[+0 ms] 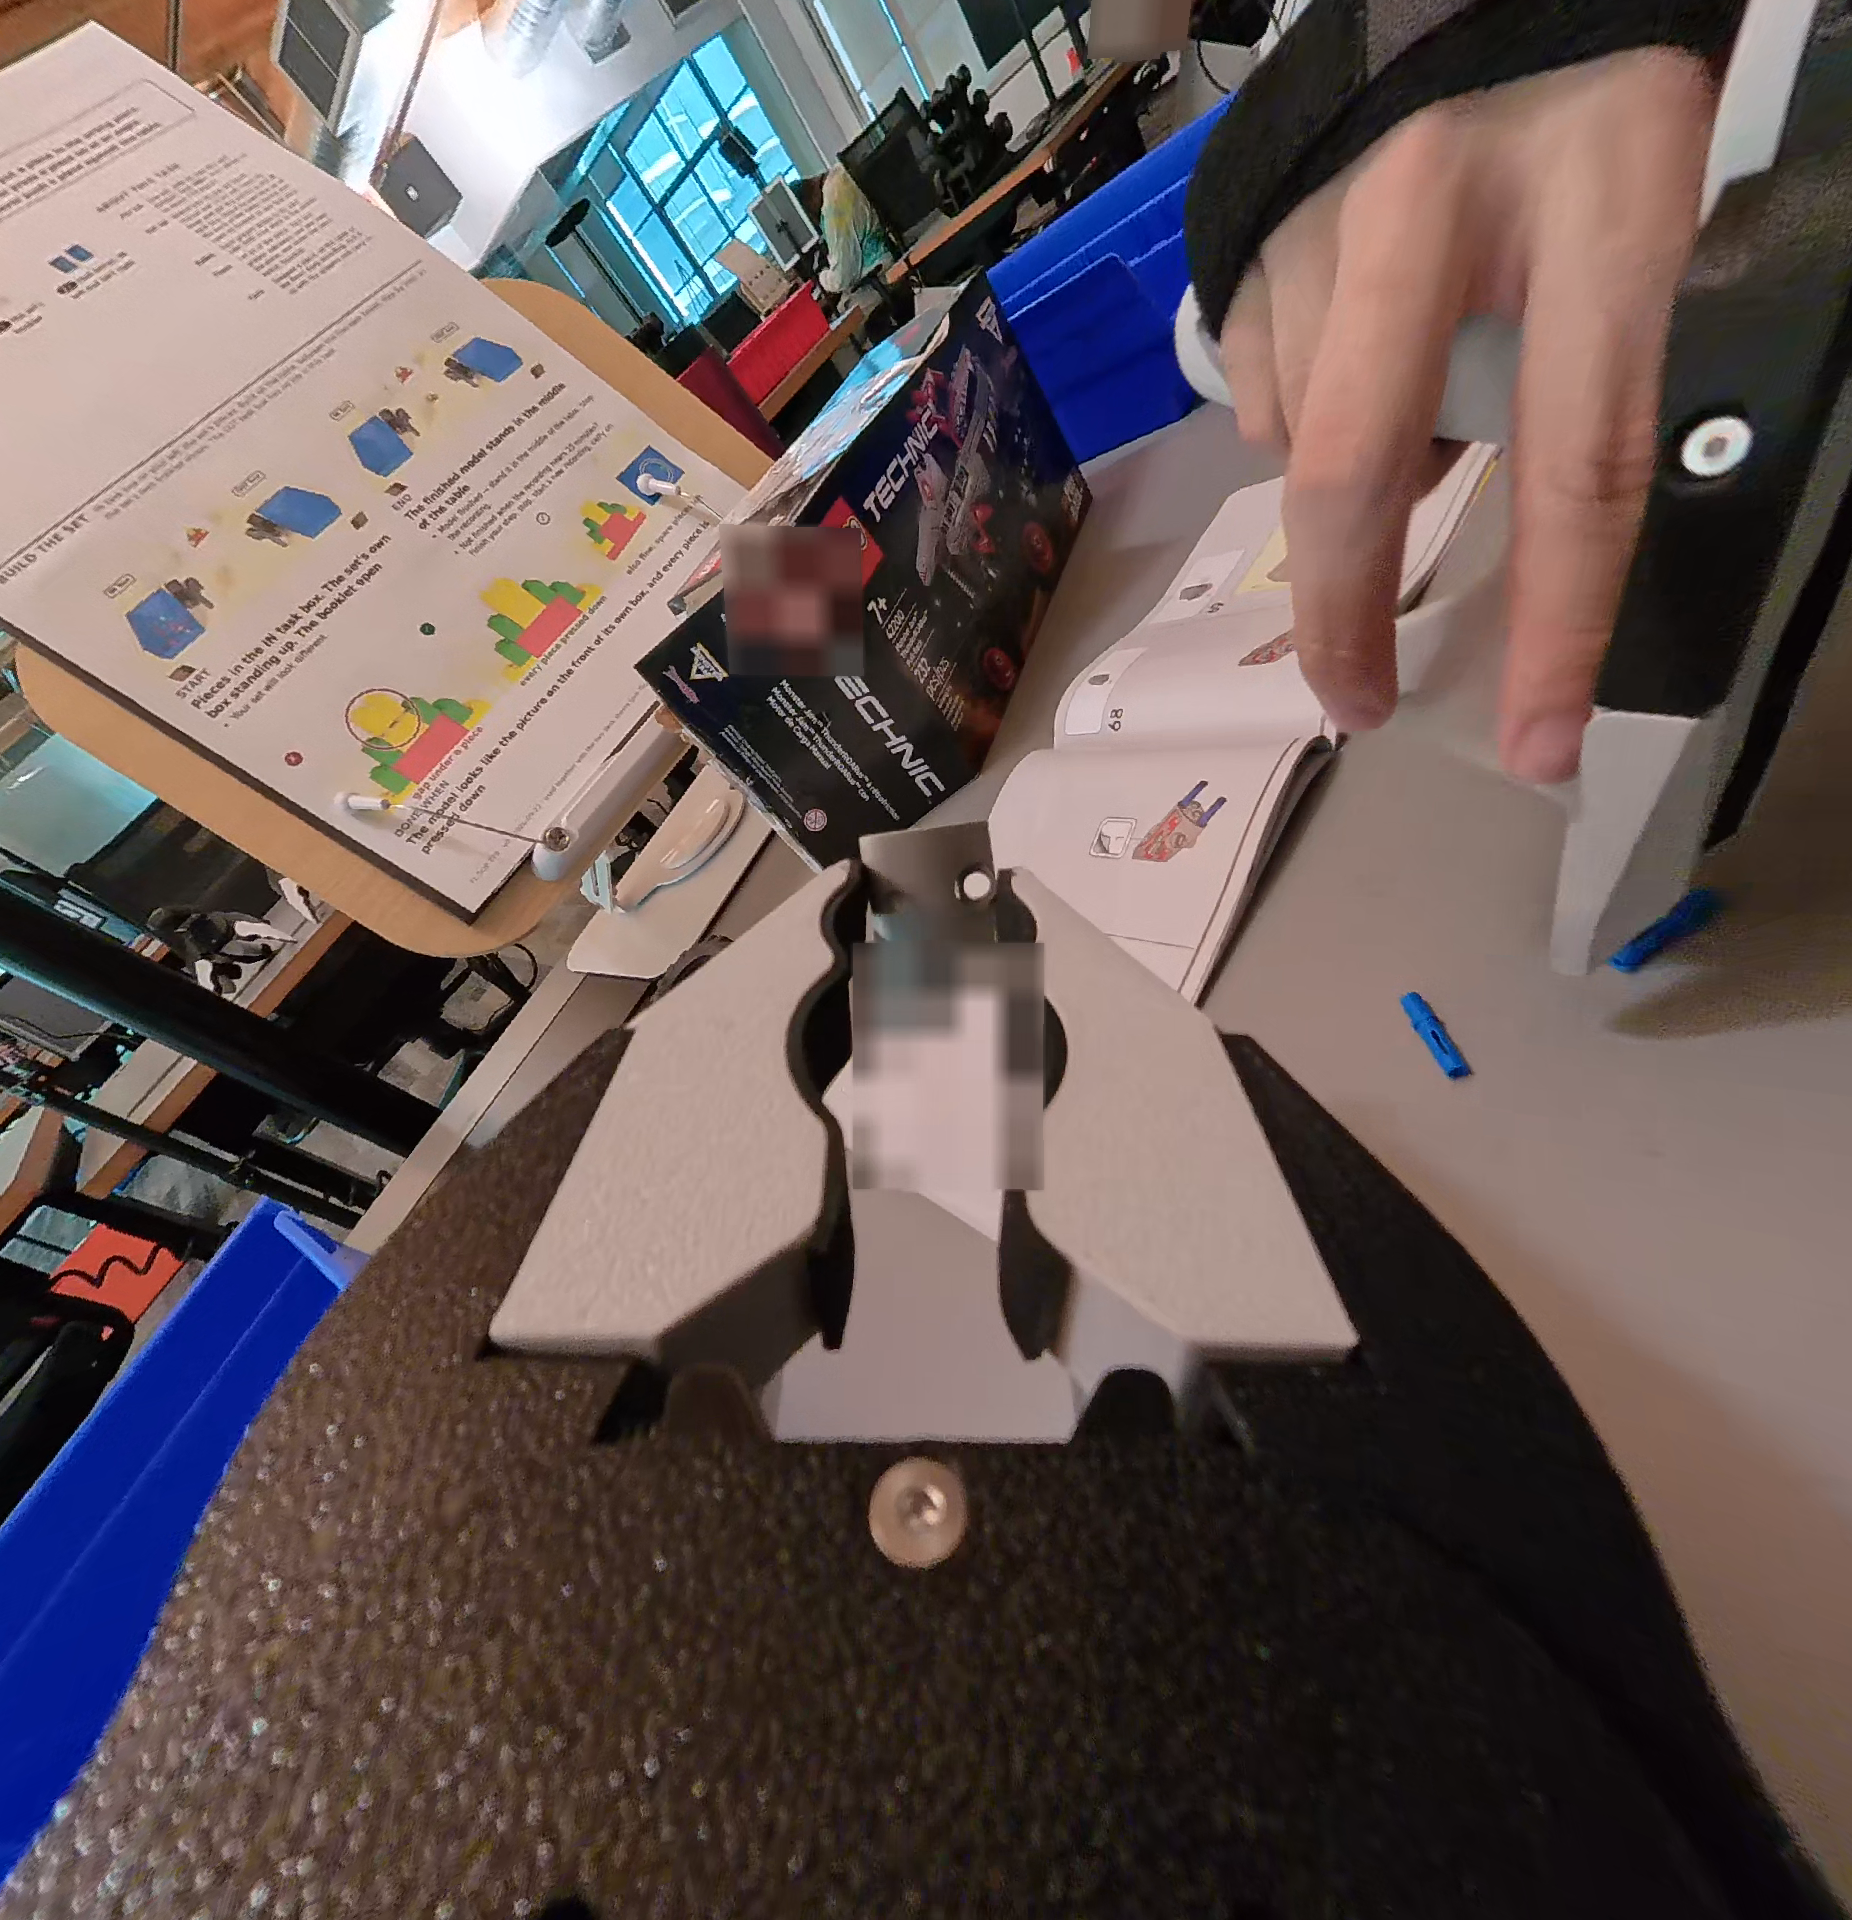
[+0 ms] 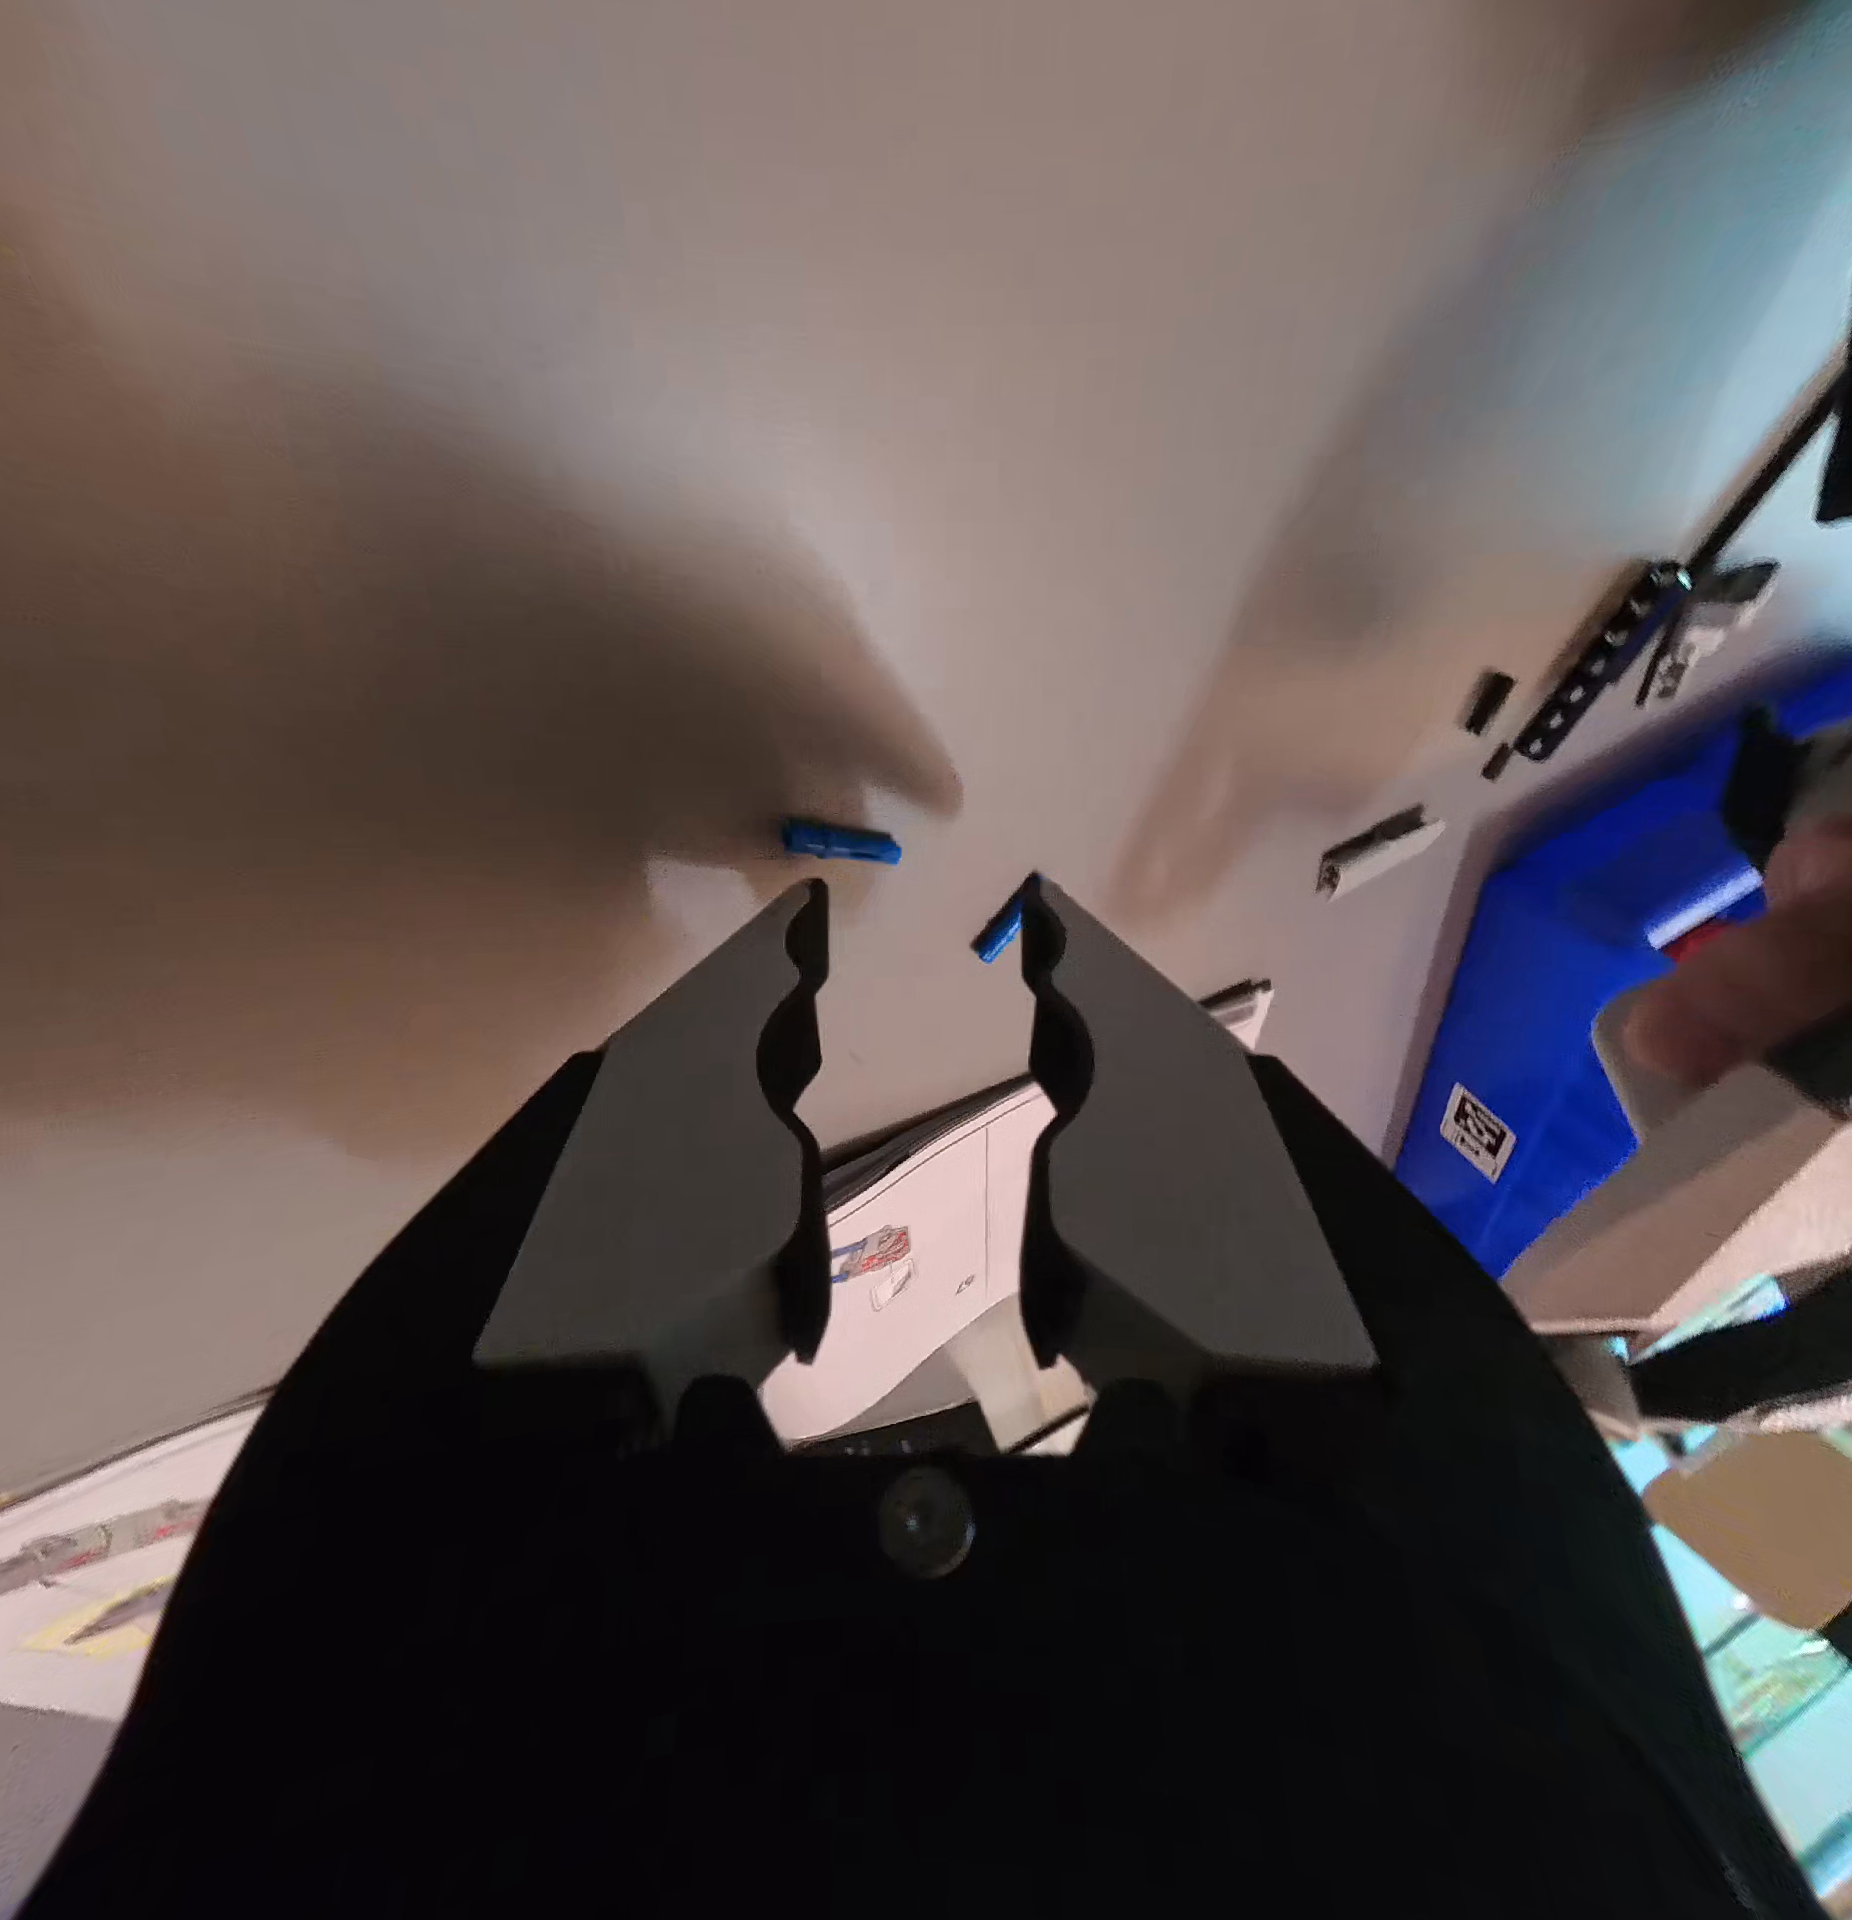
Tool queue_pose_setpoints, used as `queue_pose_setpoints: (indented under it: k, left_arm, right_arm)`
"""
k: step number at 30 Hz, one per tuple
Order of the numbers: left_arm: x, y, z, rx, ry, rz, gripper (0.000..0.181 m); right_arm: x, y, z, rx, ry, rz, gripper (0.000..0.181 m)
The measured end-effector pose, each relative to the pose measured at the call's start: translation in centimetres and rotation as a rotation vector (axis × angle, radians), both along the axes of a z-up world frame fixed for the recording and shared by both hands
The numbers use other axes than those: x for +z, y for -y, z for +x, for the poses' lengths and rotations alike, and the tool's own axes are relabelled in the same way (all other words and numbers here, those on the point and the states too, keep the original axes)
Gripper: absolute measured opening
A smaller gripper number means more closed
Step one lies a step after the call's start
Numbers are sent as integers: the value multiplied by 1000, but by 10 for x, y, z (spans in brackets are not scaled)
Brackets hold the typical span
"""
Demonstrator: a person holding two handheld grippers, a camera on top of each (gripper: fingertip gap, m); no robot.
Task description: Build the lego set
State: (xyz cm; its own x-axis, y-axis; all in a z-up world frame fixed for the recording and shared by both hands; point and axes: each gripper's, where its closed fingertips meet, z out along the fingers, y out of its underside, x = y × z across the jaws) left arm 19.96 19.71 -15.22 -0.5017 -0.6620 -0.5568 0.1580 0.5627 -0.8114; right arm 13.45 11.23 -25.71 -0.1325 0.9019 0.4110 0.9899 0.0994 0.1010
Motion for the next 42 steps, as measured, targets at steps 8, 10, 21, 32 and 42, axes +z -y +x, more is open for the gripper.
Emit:
queue_pose_setpoints:
  k: [8, 10, 21, 32, 42]
  left_arm:
    - [2, 0, -1, -1, 10, -2, 21]
    - [3, 1, -1, -5, 11, -4, 21]
    - [3, 2, -2, -12, 4, -9, 22]
    - [-1, 6, -4, -36, -13, 1, 21]
    - [-5, 20, -11, -124, -41, -9, 21]
  right_arm:
    - [-13, 3, -4, 169, 48, -94, 9]
    - [-13, 3, -5, 154, 21, -90, 7]
    - [-13, 4, -11, -403, -384, -184, 3]
    - [-12, 8, -12, -750, -733, -126, 3]
    - [-10, -3, 0, -822, -746, 291, 3]
